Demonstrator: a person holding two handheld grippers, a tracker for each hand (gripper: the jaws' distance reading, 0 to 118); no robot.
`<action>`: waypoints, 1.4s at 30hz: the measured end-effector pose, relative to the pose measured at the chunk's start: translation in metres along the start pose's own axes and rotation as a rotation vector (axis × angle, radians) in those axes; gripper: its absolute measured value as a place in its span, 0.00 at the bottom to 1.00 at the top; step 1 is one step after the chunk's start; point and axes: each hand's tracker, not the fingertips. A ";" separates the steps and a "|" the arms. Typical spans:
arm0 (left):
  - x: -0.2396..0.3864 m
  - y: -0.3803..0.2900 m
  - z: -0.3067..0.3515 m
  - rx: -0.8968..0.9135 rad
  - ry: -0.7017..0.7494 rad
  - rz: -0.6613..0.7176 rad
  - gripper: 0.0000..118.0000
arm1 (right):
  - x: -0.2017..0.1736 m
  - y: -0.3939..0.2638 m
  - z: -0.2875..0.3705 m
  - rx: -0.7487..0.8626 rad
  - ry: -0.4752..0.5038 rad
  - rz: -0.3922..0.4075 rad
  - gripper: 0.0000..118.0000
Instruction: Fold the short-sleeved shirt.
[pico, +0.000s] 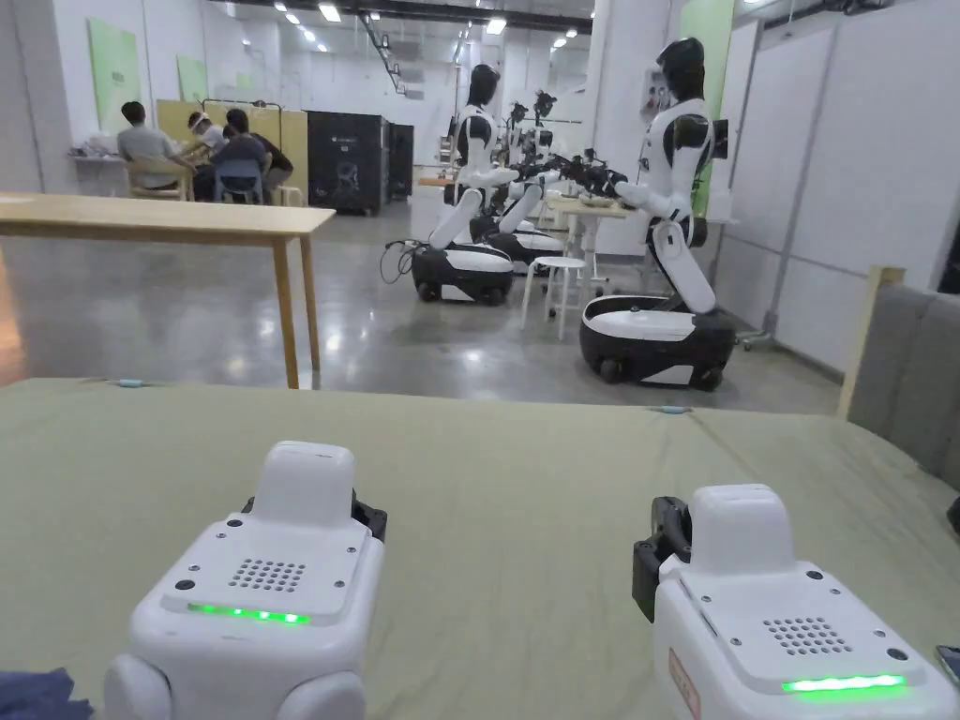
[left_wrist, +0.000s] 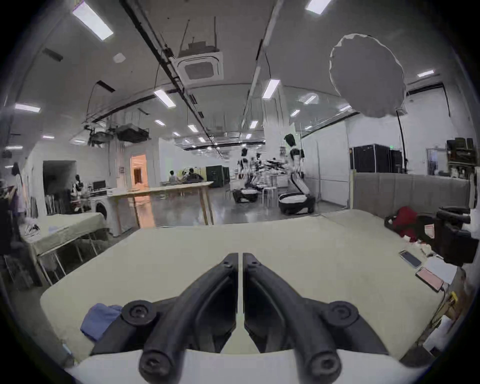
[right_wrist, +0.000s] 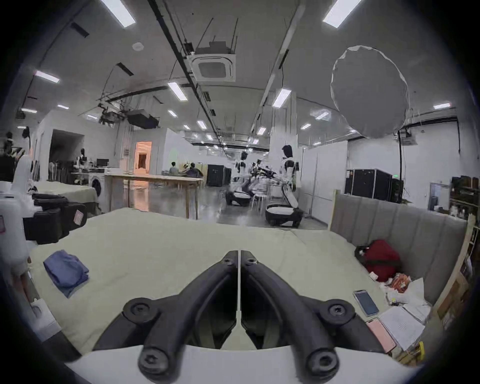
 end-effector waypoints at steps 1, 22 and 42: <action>-0.003 -0.001 0.001 0.004 0.001 0.006 0.01 | -0.002 0.001 0.000 -0.006 0.005 0.009 0.02; -0.021 0.000 0.010 -0.018 0.102 0.034 1.00 | 0.001 0.005 -0.008 0.014 -0.028 0.006 1.00; -0.027 0.009 0.006 -0.061 -0.015 0.141 1.00 | 0.002 0.009 -0.005 0.000 0.001 0.010 1.00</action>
